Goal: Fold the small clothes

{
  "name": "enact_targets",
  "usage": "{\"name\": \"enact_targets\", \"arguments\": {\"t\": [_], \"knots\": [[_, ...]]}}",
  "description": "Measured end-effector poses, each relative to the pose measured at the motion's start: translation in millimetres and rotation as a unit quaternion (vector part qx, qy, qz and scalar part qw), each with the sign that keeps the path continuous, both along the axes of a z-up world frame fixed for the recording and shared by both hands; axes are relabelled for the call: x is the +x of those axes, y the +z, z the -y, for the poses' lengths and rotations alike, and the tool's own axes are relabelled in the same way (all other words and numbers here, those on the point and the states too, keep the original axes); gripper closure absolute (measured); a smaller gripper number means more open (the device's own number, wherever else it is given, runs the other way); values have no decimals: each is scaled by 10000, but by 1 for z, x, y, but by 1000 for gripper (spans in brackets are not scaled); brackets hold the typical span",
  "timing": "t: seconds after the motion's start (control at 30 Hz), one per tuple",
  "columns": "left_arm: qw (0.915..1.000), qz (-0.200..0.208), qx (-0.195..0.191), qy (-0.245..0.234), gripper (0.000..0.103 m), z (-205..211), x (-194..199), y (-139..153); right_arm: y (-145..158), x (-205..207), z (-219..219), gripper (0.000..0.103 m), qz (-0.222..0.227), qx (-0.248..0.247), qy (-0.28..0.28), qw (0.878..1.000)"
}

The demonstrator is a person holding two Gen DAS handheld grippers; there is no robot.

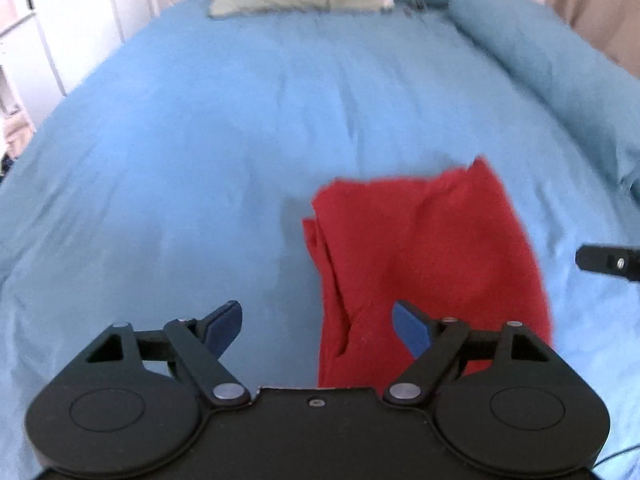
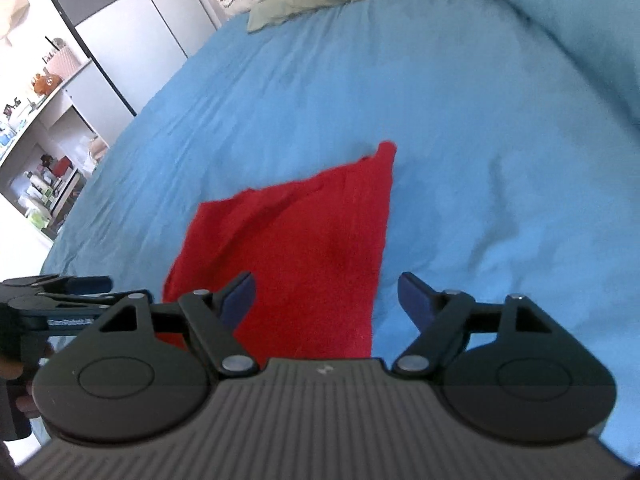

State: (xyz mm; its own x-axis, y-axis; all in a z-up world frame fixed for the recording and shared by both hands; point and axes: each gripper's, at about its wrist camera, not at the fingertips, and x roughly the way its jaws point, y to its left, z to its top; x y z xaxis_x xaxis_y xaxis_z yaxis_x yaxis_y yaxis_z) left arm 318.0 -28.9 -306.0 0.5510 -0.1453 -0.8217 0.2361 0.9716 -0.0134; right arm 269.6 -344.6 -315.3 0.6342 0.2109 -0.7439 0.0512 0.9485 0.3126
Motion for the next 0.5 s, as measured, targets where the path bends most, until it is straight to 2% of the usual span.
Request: {"name": "enact_targets", "arguments": {"t": [0.17,0.2,0.27,0.33,0.43,0.5], "knots": [[9982,524,-87,264,16,-7,-40,85,70,-30,-3,9,55,-228,-334,9992],[9978,614,-61,255,16,-7,-49,103,89,-38,-4,6,69,-283,-453,9986],[9964,806,46,251,6,-8,-71,142,125,-56,-8,0,64,-375,-696,9969],[9946,992,104,279,0,-10,-94,177,160,-75,-14,0,89,-522,-914,9944],[9941,1021,233,273,0,-12,-128,222,210,-108,-25,0,101,-776,-1107,9908],[9944,928,334,369,0,-11,-146,242,240,-131,-32,0,97,-936,-1225,9880]]}}
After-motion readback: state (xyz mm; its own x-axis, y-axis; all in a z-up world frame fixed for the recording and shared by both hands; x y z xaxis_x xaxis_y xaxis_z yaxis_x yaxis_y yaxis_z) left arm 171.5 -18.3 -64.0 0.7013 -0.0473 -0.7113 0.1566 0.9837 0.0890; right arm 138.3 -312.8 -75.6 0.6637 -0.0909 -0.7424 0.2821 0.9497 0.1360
